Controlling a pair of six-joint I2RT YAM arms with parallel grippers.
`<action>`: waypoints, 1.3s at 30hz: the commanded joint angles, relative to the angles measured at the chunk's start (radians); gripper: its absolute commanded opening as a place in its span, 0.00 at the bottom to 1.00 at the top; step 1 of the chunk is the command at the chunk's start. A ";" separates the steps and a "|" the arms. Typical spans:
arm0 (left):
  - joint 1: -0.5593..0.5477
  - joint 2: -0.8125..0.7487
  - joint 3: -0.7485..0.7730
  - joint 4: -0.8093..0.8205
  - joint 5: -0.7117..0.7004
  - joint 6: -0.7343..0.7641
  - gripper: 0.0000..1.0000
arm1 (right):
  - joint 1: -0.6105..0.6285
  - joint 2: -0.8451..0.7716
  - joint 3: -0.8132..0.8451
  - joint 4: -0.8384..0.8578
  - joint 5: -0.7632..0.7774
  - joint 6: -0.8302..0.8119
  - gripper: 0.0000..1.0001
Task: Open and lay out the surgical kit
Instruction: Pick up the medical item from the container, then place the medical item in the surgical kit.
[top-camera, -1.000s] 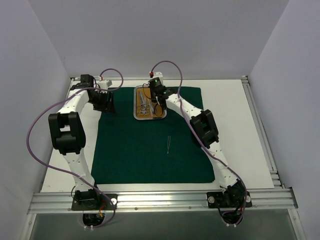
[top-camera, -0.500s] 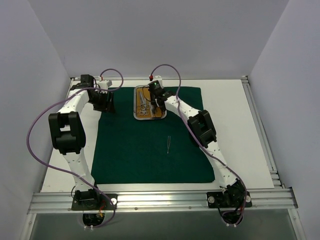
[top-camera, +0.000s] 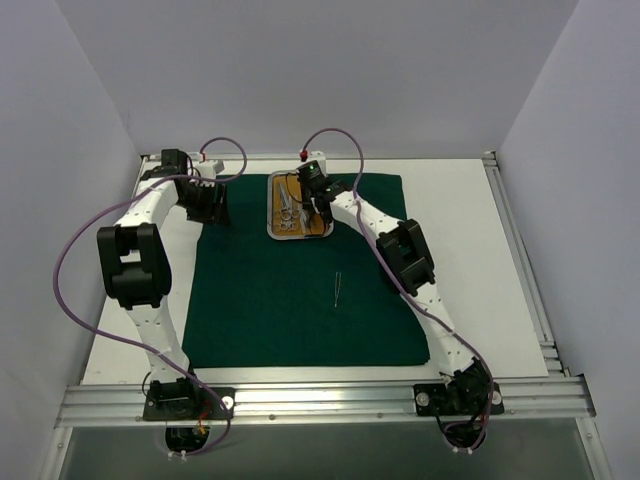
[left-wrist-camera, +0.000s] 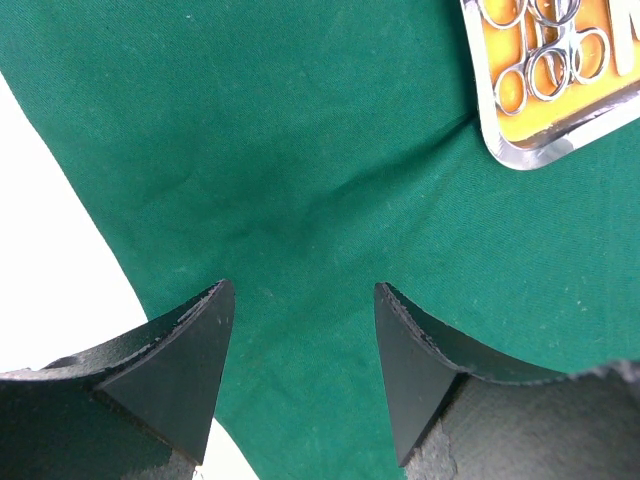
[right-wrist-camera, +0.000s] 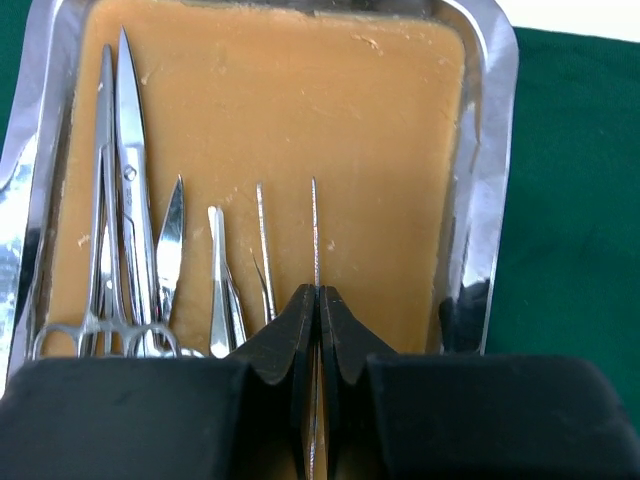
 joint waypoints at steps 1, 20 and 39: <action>-0.001 -0.007 0.019 -0.002 0.019 0.012 0.67 | 0.000 -0.155 -0.039 0.030 0.036 0.001 0.00; -0.001 -0.074 -0.009 -0.007 -0.001 0.024 0.67 | 0.068 -0.823 -0.870 0.194 0.347 0.275 0.00; -0.007 -0.087 -0.023 -0.010 0.012 0.023 0.68 | 0.148 -0.896 -1.331 0.210 0.294 0.507 0.00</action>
